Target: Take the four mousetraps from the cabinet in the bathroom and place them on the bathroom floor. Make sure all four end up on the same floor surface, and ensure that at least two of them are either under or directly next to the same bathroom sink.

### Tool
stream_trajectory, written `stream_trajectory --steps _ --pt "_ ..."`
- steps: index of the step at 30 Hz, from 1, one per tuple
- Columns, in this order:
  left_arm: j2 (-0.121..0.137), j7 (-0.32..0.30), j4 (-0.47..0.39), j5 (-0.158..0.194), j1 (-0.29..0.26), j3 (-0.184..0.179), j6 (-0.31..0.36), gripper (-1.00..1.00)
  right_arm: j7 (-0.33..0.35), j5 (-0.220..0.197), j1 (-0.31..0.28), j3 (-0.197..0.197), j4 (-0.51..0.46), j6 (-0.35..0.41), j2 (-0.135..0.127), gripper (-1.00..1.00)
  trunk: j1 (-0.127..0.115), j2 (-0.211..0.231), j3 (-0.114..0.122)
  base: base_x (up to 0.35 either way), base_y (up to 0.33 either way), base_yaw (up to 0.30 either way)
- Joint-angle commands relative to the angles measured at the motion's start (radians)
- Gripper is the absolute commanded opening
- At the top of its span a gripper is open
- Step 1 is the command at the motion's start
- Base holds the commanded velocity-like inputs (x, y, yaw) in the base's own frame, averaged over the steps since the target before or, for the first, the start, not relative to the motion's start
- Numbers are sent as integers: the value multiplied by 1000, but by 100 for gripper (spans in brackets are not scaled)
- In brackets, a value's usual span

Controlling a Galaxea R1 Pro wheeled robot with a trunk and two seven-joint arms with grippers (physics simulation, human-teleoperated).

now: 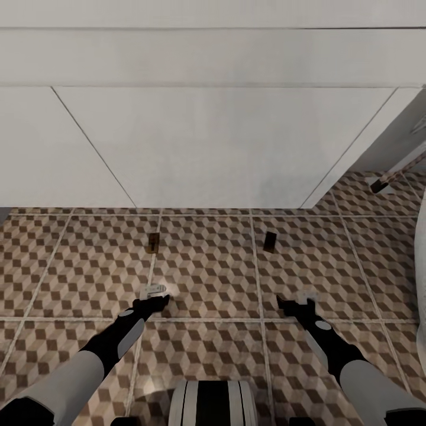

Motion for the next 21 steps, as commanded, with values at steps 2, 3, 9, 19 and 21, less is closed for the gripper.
stream_trajectory --steps 2,3,9,19,21 --pt "1 10 -3 8 0 -8 4 100 2 -11 -1 6 1 -4 -1 100 -1 0 7 0 0 0" --pt "1 10 -3 8 0 -8 4 100 2 -10 -1 6 1 -4 -1 100 -1 1 11 0 0 0" --pt "0 13 -3 7 0 -8 3 100 6 -9 -1 6 1 -5 -1 100 -4 2 34 0 0 0" --pt "-4 17 -3 5 0 -8 2 100 12 -8 -1 5 1 -7 -1 100 -9 4 73 0 0 0" --pt "-4 17 -3 5 0 -8 2 100 12 -7 -1 6 1 -7 -1 100 -10 5 81 0 0 0"
